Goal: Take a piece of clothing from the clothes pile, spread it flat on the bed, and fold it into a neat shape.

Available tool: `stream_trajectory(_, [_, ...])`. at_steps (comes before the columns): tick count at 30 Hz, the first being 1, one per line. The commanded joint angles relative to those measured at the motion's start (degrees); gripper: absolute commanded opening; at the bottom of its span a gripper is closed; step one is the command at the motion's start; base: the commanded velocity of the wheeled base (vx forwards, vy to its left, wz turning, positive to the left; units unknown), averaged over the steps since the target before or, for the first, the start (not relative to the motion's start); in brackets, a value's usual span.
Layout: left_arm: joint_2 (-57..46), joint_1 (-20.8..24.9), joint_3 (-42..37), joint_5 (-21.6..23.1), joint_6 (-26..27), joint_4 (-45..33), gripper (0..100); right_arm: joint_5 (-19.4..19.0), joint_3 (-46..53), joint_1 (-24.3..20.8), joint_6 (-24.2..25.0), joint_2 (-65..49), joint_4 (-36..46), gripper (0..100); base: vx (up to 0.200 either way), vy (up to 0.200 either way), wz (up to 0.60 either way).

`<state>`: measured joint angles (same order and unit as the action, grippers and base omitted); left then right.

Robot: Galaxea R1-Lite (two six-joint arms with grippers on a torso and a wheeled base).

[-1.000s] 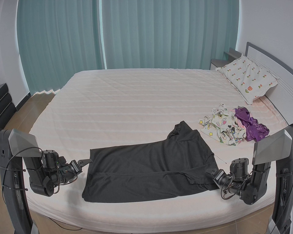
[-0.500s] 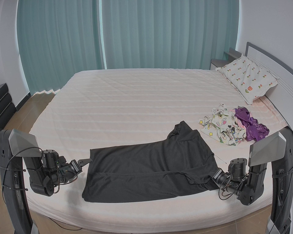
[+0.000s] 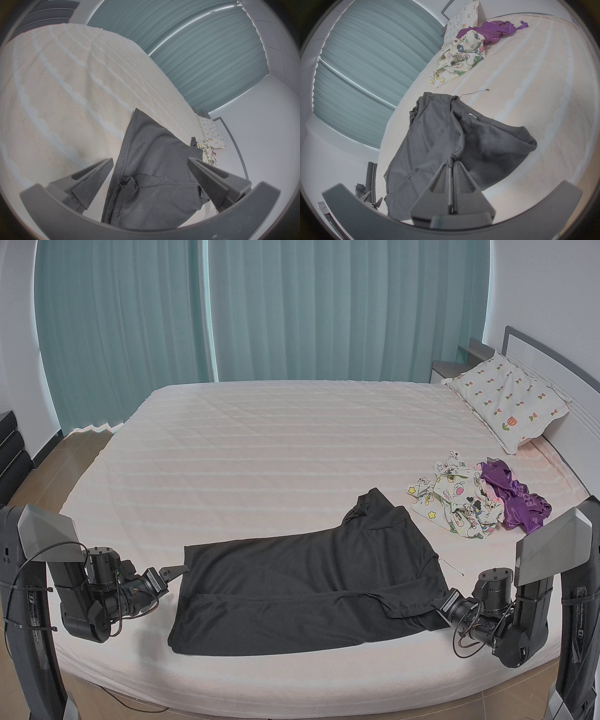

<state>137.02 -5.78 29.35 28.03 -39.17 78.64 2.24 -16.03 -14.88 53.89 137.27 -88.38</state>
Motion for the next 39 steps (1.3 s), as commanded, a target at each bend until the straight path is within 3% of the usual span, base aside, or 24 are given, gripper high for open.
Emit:
stream_trajectory(1, [0.1, 0.0, 0.1, 0.0, 0.1, 0.0, 100, -0.6, 3.4, -1.0, 0.3, -5.9, -1.2, 0, 0.0, 0.0, 0.0])
stream_trajectory(6, [0.2, 0.0, 0.2, 0.0, 0.1, 0.0, 100, -3.2, 7.2, -1.3, 0.2, -10.0, -1.2, 0, 0.0, 0.0, 0.0])
stream_trajectory(13, [0.2, 0.0, 0.3, 0.0, 0.1, 0.0, 100, -4.1, 9.8, -0.3, -1.2, -9.9, -1.2, 0, 0.0, 0.0, 0.0])
stream_trajectory(25, [0.2, 0.0, 0.3, 0.0, 0.1, 0.0, 100, -5.4, 11.2, 2.3, -9.2, -2.2, -1.2, 0, 0.0, 0.0, 0.0])
stream_trajectory(26, [0.2, 0.0, 0.2, 0.0, 0.1, 0.0, 100, -5.4, 11.3, 2.3, -9.7, -2.0, -1.2, 100, 0.0, 0.0, 0.0])
stream_trajectory(37, [0.2, 0.0, 0.3, 0.0, 0.1, 0.0, 100, -6.3, 3.4, 6.2, -10.8, -2.4, -1.2, 100, 0.0, 0.0, 0.0])
stream_trajectory(39, [0.2, 0.0, 0.3, 0.0, 0.1, 0.0, 100, -9.5, 0.7, 6.2, -10.8, -0.7, -1.2, 100, 0.0, 0.0, 0.0])
